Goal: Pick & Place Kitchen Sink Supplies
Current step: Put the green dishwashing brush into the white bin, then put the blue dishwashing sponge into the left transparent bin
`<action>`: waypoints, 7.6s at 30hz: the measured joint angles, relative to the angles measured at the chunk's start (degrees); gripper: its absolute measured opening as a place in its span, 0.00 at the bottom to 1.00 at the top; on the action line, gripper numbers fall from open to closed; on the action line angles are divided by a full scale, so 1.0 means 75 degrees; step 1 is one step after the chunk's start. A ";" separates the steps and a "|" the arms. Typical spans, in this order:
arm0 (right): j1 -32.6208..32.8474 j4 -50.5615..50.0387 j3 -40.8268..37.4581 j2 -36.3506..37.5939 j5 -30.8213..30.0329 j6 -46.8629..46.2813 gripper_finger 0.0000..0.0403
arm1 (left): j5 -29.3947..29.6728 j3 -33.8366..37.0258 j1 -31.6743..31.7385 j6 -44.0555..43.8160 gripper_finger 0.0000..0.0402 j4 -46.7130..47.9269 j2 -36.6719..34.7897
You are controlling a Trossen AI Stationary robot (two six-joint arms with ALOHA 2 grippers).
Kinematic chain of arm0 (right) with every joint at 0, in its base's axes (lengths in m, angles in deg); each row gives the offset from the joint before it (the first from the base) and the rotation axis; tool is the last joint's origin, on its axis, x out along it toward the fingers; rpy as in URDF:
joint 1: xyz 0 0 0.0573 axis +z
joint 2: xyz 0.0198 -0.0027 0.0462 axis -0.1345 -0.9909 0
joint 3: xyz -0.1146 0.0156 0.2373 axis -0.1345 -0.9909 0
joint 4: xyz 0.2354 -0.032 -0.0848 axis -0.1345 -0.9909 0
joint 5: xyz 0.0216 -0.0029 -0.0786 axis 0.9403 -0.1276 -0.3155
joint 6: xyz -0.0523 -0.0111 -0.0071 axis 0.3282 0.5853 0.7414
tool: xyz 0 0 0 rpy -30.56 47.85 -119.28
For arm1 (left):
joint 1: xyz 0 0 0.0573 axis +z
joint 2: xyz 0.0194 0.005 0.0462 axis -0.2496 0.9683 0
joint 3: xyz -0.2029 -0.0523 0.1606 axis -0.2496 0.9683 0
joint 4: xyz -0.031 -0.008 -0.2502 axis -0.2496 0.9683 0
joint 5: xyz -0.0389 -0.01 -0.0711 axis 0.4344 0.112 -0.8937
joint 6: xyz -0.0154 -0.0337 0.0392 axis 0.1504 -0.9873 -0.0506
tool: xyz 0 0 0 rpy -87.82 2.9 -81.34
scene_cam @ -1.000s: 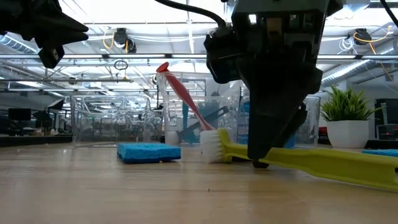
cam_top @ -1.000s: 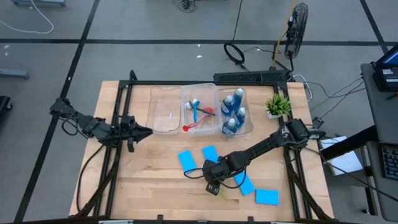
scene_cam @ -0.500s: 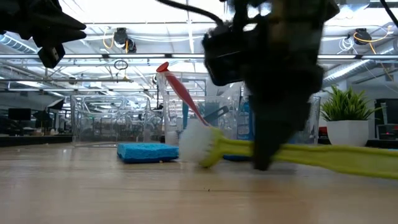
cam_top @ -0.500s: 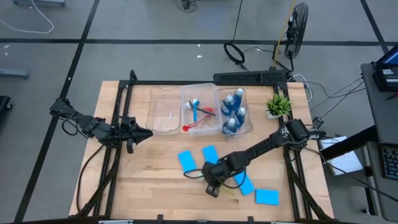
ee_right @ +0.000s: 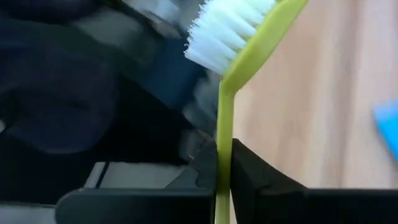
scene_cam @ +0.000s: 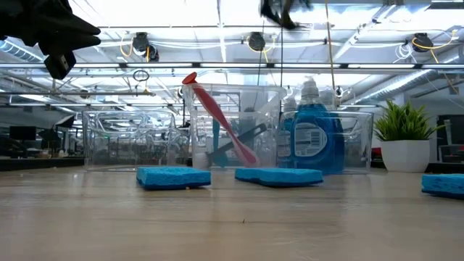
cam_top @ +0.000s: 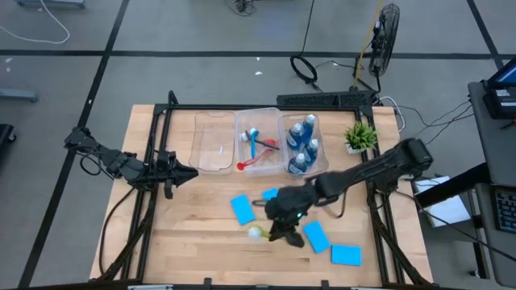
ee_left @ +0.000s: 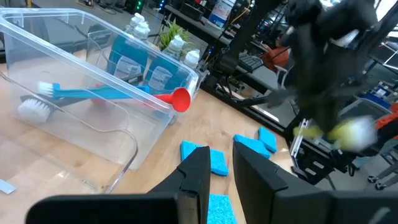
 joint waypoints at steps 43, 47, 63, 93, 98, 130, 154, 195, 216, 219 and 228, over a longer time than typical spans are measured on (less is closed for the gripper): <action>-0.2014 0.2359 0.0020 0.1569 -0.3854 0.1600 0.02 | 0.0478 0.0000 0.0000 0.0010 0.18 -0.0002 -0.0001; -0.2613 0.2349 0.0020 0.1574 -0.4438 0.1516 0.02 | 0.0478 0.0000 -0.0001 -0.0002 0.18 -0.0002 0.0000; -0.4616 0.2372 0.0022 0.0209 -0.4943 0.0675 0.02 | 0.0688 0.0000 0.0000 -0.0002 0.18 -0.0008 0.0000; -0.4314 0.0297 0.0022 -0.0170 -0.5317 -0.0735 0.04 | 0.0822 0.0000 0.0000 0.0021 0.18 -0.0005 -0.0001; -0.4314 0.0293 0.0008 -0.0420 -0.4840 -0.0584 0.05 | 0.0822 -0.0002 -0.0001 0.0024 0.18 -0.0004 0.0000; -0.4312 0.2027 0.0015 -0.0691 -0.3803 -0.0327 0.49 | 0.0822 -0.0002 0.0000 0.0083 0.18 0.0020 -0.0001; -0.0437 -0.3436 0.0025 0.3191 -0.2559 -0.0529 0.45 | 0.0816 -0.0001 -0.0001 -0.0437 0.18 -0.0052 -0.0003; 0.3893 -0.1944 -0.5226 0.2895 -0.0918 -0.6104 0.45 | 0.0813 0.0000 -0.0002 -0.1013 0.18 -0.0058 0.0000; 0.3980 -0.2204 -0.5179 0.0746 -0.1642 -0.6360 0.31 | 0.0819 0.0000 -0.0002 -0.1246 0.18 -0.0133 -0.0003; 0.3978 -0.2387 -0.5179 0.0746 -0.1709 -0.6604 0.24 | 0.0819 0.0000 0.0000 -0.1244 0.18 -0.0130 0.0000; 0.3969 -0.2497 -0.5194 0.0746 -0.1564 -0.6776 0.02 | 0.0816 0.0000 0.0000 -0.1214 0.18 -0.0128 0.0000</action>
